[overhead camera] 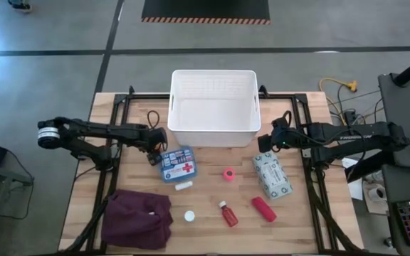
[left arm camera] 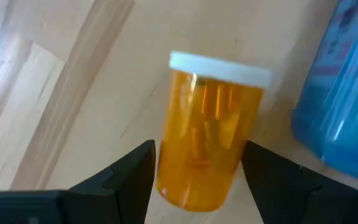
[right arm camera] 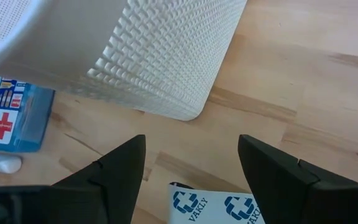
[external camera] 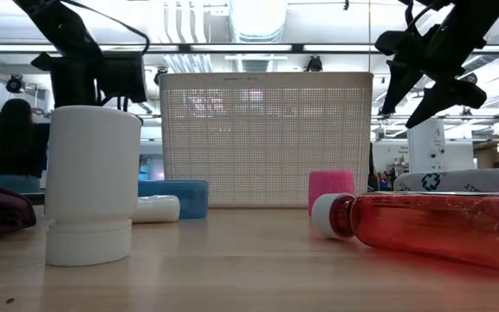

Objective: Pick & place medical supplies in basket/bin
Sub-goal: Put the yellow pill bottle into the white bin

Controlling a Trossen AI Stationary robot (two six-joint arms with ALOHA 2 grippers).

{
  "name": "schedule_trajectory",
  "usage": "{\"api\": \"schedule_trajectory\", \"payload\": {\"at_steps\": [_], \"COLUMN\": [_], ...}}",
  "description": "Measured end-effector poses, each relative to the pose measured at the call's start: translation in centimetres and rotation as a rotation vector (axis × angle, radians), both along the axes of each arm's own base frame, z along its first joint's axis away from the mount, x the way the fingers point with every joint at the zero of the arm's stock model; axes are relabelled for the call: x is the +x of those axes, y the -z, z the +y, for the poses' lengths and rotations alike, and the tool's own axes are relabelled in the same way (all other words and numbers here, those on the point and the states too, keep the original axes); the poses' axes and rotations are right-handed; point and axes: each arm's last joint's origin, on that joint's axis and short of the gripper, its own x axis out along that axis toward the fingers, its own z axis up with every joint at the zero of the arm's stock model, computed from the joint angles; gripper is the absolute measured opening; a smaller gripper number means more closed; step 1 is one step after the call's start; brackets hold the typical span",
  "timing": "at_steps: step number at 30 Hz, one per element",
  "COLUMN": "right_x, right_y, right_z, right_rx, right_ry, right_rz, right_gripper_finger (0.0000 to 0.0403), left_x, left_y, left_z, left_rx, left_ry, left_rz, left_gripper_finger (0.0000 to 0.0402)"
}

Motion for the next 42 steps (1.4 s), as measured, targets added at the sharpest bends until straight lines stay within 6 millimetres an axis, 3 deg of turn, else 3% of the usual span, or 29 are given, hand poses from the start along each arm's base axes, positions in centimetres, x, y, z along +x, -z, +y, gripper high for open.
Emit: {"api": "schedule_trajectory", "payload": {"at_steps": [8, 13, 18, 24, 27, 30, 33, 36, 39, 42], "right_x": [0.0, 0.0, 0.2, 0.4, 0.5, 0.4, 0.0, -0.4, -0.6, -0.7], "right_y": [0.0, -0.6, -2.9, -4.9, -5.6, -5.8, -6.1, -6.2, -6.6, -7.0], "right_z": [0.0, -0.1, -0.2, -0.3, -0.3, -0.3, -0.3, -0.3, -0.2, 0.0], "right_rx": [-0.001, -0.048, -0.119, -0.151, -0.159, -0.169, -0.160, -0.148, -0.140, -0.138], "right_ry": [0.001, 0.029, -0.009, -0.016, -0.012, -0.026, -0.020, -0.014, -0.014, -0.026], "right_rz": [0.000, -0.043, -0.099, -0.149, -0.170, -0.158, -0.123, -0.085, -0.076, -0.073], "right_gripper_finger": [0.0237, 0.0227, 0.0219, 0.0219, 0.0219, 0.0219, 0.0219, 0.0219, 0.0219, 0.0219], "left_x": [-0.3, -1.2, -3.7, -7.2, -7.4, -5.4, -0.8, 3.8, 7.6, 10.6], "left_y": [-0.3, -2.7, -8.7, -18.4, -21.0, -20.9, -17.6, -16.7, -18.2, -17.1], "left_z": [-0.1, -0.3, -1.5, -2.9, -2.8, -2.0, -0.5, 1.4, 3.8, 5.8], "left_rx": [0.005, 0.011, 0.001, 0.028, 0.128, 0.207, 0.171, 0.139, 0.169, 0.135], "left_ry": [0.010, -0.049, -0.144, -0.128, -0.119, -0.118, -0.124, -0.065, -0.038, -0.037], "left_rz": [-0.010, -0.079, -0.323, -1.079, -1.371, -1.357, -1.151, -1.102, -1.060, -0.788], "left_gripper_finger": [0.0152, 0.0146, 0.0146, 0.0152, 0.0152, 0.0151, 0.0150, 0.0150, 0.0150, 0.0151]}}
